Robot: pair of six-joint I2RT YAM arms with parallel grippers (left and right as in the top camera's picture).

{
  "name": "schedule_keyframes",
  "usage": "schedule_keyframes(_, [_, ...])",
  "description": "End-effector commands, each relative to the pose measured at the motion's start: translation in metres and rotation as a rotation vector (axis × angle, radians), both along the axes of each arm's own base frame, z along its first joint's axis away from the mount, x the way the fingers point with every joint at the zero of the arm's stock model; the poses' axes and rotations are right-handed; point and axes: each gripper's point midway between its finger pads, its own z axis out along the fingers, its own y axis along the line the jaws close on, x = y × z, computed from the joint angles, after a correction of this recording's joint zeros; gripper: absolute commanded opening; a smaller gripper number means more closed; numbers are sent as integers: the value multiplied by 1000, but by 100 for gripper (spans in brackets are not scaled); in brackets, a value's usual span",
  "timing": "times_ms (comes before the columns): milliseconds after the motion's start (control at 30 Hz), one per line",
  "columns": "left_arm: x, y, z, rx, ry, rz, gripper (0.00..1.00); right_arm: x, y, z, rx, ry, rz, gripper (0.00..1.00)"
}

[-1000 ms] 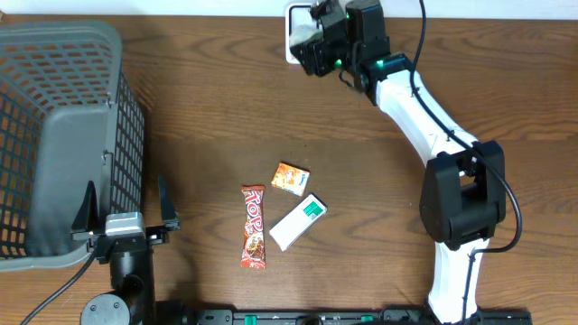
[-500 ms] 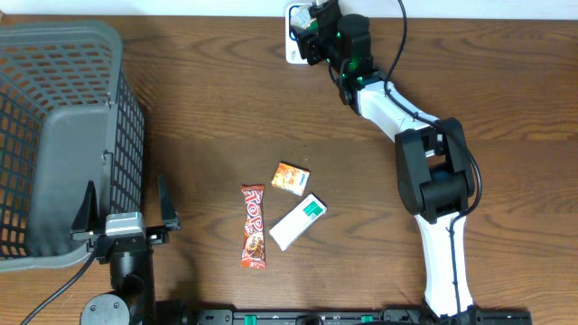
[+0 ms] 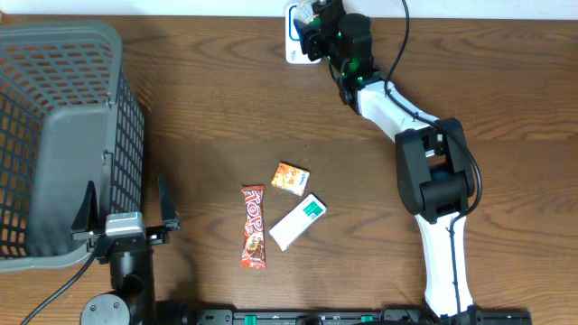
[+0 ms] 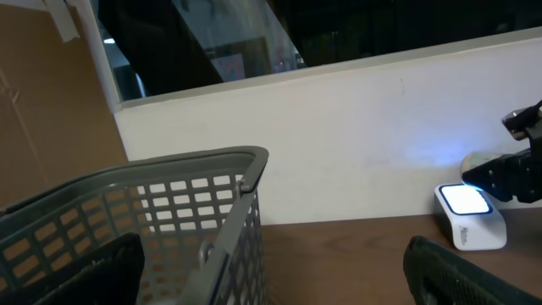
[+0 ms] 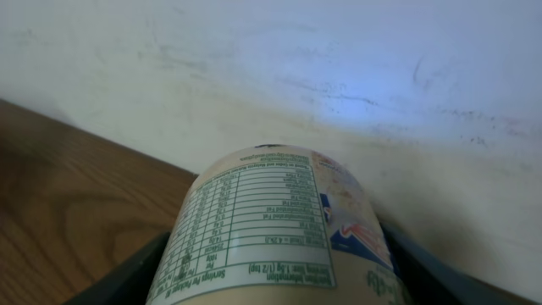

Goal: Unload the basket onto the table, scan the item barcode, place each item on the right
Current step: 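Hold the jar's label in front of the scanner window, then swing the right arm with the jar away to the right side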

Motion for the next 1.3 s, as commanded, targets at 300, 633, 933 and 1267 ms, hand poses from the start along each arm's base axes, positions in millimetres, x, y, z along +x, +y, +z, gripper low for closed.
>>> schedule_keyframes(300, [15,12,-144,-234,381,74,96,-14,-26,28,-33,128,-41,50])
schedule_keyframes(633, [15,12,-144,-234,381,74,96,-106,-146,111,-117,409,-196,61])
schedule_keyframes(933, [15,12,-144,-234,381,74,96,-196,-355,63,-257,817,-728,68])
schedule_keyframes(1267, [15,12,-144,-234,381,74,96,-257,-495,-17,38,1094,-1061,70])
